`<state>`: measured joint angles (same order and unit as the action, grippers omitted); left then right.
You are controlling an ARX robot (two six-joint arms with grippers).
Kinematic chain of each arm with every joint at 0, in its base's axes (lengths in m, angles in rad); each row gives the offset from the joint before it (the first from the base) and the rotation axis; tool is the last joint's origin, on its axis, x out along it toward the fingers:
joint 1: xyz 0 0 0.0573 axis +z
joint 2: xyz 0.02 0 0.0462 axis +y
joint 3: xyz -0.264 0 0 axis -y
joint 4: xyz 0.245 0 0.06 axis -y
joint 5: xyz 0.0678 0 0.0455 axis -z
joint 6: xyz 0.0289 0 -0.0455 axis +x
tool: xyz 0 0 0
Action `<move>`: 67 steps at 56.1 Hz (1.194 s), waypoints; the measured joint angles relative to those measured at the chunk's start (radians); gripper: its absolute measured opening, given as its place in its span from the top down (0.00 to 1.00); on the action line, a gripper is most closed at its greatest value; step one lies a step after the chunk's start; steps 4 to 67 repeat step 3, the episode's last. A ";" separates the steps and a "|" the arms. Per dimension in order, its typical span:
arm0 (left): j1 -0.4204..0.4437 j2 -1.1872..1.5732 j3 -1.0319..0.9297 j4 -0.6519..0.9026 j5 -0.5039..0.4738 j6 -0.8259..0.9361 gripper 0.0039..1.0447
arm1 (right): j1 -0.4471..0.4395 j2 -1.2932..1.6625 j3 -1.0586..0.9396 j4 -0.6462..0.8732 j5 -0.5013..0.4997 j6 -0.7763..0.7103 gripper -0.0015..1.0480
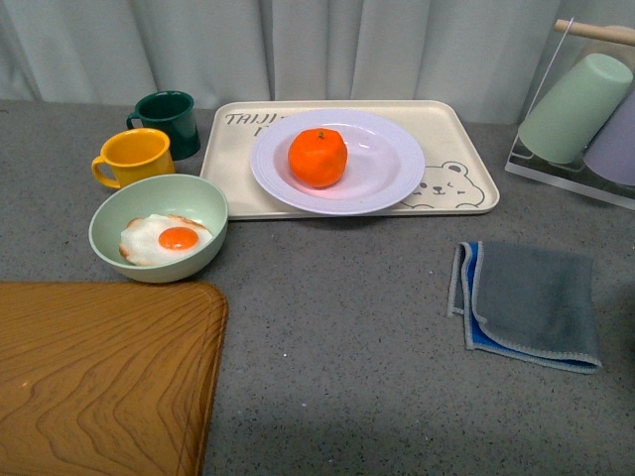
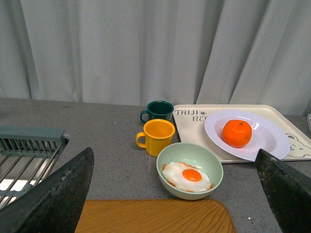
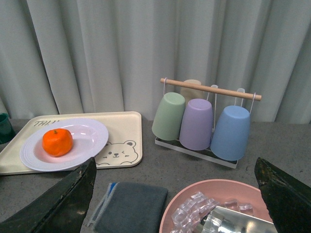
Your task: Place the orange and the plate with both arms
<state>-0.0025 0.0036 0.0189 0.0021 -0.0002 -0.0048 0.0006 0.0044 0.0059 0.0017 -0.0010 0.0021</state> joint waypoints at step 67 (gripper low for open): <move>0.000 0.000 0.000 0.000 0.000 0.000 0.06 | 0.000 0.000 0.000 0.000 0.000 0.000 0.09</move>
